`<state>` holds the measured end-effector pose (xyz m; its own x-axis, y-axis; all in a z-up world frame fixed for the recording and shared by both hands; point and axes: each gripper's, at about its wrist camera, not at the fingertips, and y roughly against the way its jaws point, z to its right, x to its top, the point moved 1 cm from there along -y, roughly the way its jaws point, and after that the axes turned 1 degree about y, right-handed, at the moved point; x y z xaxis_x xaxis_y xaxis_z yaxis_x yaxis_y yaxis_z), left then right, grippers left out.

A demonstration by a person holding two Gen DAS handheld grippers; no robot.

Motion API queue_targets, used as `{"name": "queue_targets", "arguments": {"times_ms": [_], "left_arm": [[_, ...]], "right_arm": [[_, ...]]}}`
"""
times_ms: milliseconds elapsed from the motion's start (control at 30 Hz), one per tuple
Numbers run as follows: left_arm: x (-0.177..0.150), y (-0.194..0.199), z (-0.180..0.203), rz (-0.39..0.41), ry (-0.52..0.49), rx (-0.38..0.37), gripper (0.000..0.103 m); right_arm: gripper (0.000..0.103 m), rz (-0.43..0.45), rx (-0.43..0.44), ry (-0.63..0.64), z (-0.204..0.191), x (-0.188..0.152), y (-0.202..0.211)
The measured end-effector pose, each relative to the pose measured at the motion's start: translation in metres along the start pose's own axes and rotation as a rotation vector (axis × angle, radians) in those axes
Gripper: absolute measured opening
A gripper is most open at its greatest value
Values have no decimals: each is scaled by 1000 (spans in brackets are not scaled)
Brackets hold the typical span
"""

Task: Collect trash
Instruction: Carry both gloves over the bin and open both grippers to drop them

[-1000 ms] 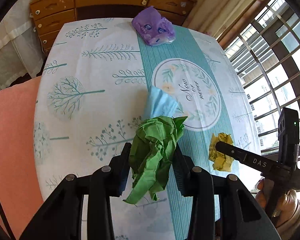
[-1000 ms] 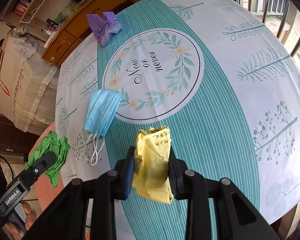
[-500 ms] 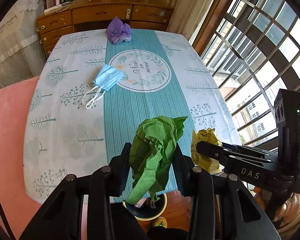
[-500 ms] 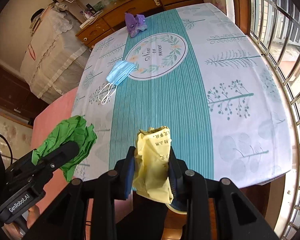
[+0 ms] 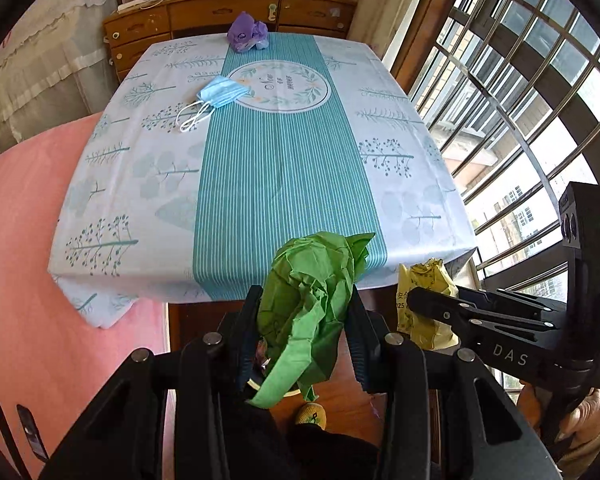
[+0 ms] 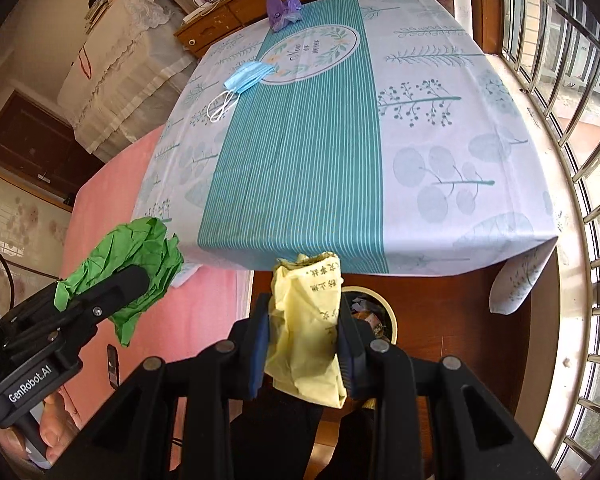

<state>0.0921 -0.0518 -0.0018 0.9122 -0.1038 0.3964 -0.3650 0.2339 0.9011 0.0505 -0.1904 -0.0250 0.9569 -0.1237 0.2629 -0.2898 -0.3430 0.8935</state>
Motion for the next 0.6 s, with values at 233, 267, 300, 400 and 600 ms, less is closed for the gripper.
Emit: {"name": "queue_targets", "arguments": {"times_ms": [233, 267, 300, 400, 600], "left_arm": [[-38, -15, -3, -64, -15, 54, 37], [-45, -22, -4, -81, -17, 58, 37], [-51, -31, -5, -99, -17, 62, 37], [-75, -62, -9, -158, -15, 64, 37], [-123, -140, -27, -255, 21, 45, 37]], "right_arm": [[30, -89, -6, -54, 9, -38, -31], [30, -96, -9, -66, 11, -43, -37], [30, -104, -12, -80, 14, -48, -44], [30, -123, -27, -134, 26, -64, -69], [30, -178, -68, -259, 60, -100, -140]]}}
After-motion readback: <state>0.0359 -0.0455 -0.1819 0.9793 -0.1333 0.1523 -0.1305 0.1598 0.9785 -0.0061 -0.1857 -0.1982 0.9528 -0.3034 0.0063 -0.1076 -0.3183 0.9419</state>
